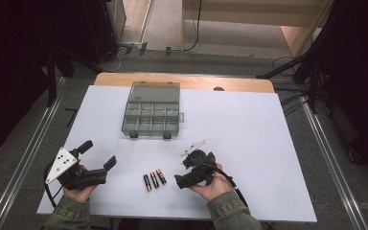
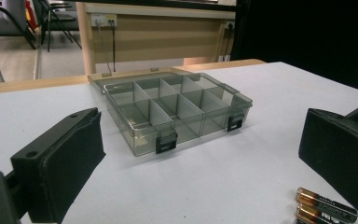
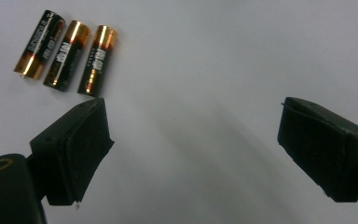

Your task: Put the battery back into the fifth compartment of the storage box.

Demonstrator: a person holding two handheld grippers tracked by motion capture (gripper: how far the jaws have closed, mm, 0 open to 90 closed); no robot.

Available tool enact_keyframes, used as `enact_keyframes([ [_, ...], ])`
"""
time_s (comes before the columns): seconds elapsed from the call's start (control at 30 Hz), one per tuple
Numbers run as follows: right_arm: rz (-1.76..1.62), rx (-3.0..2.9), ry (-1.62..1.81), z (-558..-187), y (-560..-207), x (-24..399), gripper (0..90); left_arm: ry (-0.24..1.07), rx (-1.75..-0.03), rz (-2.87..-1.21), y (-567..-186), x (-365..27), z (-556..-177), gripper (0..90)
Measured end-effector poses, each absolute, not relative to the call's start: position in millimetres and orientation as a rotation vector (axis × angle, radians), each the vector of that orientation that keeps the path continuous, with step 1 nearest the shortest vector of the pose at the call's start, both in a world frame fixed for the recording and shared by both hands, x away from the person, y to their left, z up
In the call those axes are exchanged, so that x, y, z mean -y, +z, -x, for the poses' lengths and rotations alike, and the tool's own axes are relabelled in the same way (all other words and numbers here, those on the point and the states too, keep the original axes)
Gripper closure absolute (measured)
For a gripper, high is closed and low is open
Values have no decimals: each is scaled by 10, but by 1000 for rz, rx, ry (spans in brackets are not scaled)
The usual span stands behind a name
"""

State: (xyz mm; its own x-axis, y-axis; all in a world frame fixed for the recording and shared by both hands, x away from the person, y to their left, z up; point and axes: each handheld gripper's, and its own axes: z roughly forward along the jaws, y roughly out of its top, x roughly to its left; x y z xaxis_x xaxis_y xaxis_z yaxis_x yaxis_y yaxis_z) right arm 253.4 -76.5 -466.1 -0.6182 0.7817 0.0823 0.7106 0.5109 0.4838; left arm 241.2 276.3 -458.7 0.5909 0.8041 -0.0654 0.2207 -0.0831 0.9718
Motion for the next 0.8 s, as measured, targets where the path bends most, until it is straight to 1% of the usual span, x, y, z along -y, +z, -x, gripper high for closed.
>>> enact_keyframes([
  [0.1, -1313, -2642, 674, -2565, -4663, 591, 108, 606, -873, -1618, -4588, -2760, -2414, 1],
  [0.17, -1311, -2652, 658, -2577, -4662, 550, 108, 607, -871, -1619, -4588, -2760, -2415, 1],
  [0.2, -1345, -2661, 612, -2610, -4655, 461, 128, 610, -867, -1619, -4589, -2759, -2417, 0],
  [0.47, -1422, -2680, 525, -2719, -4622, 228, 141, 610, -859, -1619, -4590, -2749, -2419, 0],
  [0.57, -1440, -2690, 505, -2754, -4624, 141, 163, 610, -852, -1614, -4587, -2750, -2417, 1],
  [0.6, -1448, -2706, 471, -2779, -4636, 85, 191, 609, -852, -1613, -4587, -2751, -2417, 1],
  [0.67, -1456, -2710, 460, -2788, -4643, 60, 197, 608, -852, -1613, -4587, -2751, -2418, 1],
  [0.8, -1453, -2721, 439, -2812, -4667, -2, 252, 609, -850, -1610, -4587, -2747, -2418, 1],
])
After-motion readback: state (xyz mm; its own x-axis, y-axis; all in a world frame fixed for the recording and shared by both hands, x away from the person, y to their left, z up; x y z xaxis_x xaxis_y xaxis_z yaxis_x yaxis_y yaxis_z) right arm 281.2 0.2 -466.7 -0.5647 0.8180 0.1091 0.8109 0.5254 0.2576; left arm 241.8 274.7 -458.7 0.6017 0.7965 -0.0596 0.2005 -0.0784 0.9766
